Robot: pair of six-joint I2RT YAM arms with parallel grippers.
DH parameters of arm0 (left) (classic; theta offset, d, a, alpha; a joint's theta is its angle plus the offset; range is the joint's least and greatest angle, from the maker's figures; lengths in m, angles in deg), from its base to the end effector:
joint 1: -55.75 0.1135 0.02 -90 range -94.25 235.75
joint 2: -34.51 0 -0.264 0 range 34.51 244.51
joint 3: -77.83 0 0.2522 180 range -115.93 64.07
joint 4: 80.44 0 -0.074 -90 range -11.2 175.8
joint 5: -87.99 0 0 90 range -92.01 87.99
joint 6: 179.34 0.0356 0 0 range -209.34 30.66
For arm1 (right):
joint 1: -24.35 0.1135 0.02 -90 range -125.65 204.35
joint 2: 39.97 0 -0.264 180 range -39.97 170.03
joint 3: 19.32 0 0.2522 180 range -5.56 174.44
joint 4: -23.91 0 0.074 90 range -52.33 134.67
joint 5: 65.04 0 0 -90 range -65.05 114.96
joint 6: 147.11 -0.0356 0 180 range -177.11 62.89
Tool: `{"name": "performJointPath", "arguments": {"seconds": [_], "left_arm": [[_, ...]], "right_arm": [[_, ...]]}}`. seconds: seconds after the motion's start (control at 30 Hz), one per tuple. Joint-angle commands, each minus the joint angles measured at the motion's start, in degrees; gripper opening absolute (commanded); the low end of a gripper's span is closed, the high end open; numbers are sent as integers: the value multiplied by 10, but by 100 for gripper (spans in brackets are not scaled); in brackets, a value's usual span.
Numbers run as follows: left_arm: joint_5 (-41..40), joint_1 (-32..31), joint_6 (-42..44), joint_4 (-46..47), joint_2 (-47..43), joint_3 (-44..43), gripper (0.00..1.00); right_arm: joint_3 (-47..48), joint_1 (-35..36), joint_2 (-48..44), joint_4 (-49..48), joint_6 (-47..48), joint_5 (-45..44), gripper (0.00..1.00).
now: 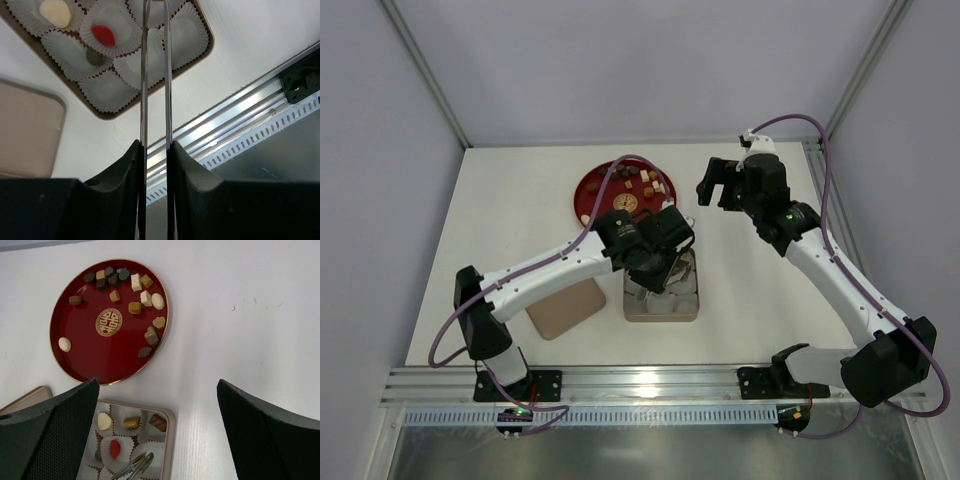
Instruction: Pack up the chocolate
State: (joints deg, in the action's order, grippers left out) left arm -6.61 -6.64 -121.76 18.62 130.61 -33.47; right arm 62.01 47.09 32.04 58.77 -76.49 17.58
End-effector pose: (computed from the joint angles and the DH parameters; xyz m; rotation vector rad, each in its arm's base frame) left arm 0.1584 -0.2968 0.3423 0.6942 2.6860 -0.3635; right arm 0.2655 0.1063 0.3583 0.0230 2.0287 0.3373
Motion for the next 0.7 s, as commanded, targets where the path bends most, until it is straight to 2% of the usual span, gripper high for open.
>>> {"name": "performJointPath", "arguments": {"seconds": [0.0, 0.67], "left_arm": [[11, -4, -4, 26, 1, 5, 20], [6, -4, -3, 37, 20, 27, 26]], "right_arm": [[3, -2, -9, -13, 7, -8, 100], [2, -3, -8, -16, 7, -4, 100]]}}
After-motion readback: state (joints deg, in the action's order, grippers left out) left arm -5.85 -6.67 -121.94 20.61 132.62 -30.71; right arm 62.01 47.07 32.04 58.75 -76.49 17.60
